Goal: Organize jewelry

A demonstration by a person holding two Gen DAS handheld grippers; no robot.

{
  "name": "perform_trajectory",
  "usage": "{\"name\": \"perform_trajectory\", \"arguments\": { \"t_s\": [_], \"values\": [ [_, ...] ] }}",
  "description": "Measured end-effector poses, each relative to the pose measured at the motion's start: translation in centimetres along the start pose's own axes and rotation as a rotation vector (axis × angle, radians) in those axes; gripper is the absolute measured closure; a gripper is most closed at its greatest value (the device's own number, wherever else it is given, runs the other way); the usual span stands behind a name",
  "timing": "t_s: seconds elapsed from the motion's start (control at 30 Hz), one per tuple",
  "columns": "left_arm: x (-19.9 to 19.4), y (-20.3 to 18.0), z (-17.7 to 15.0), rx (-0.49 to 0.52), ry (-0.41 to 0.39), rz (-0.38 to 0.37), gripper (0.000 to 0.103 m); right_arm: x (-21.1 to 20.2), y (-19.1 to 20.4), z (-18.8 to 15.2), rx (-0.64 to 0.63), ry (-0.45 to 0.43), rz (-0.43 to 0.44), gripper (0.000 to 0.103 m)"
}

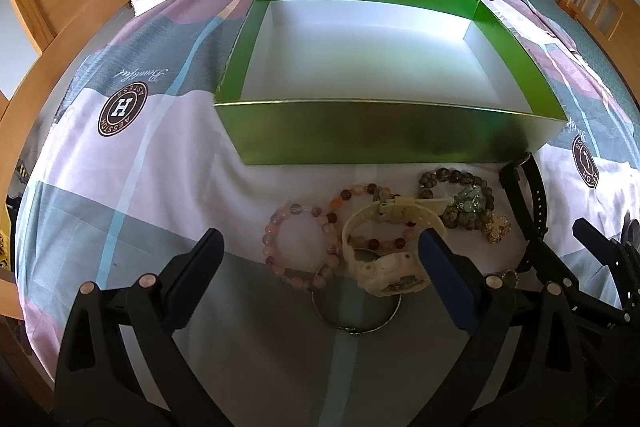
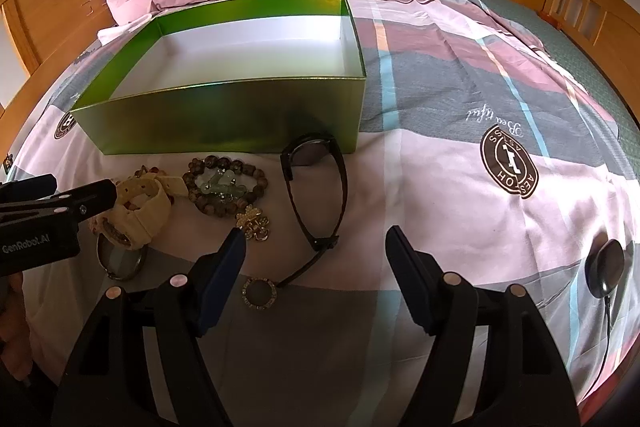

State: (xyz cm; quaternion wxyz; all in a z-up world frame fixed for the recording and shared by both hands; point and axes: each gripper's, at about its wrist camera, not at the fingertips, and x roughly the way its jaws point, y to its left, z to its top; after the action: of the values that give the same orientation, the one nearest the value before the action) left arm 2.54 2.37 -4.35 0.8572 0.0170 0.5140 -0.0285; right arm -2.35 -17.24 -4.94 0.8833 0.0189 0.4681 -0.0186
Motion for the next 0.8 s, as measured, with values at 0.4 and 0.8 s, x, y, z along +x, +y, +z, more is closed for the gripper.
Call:
{"name": "perform_trajectory", "arguments": {
  "t_s": [0.4, 0.8],
  "values": [
    [-0.1, -0.4, -0.1, -0.002, -0.002, -0.039, 0.006, 0.1, 0.1, 0.0, -0.008, 0.003, -0.028, 0.031],
    [0.2, -0.9, -0.4, 0.029, 0.01, -0.05, 0.006, 0.8, 0.0, 0.0, -0.024, -0.002, -0.057, 0.048]
  ]
}}
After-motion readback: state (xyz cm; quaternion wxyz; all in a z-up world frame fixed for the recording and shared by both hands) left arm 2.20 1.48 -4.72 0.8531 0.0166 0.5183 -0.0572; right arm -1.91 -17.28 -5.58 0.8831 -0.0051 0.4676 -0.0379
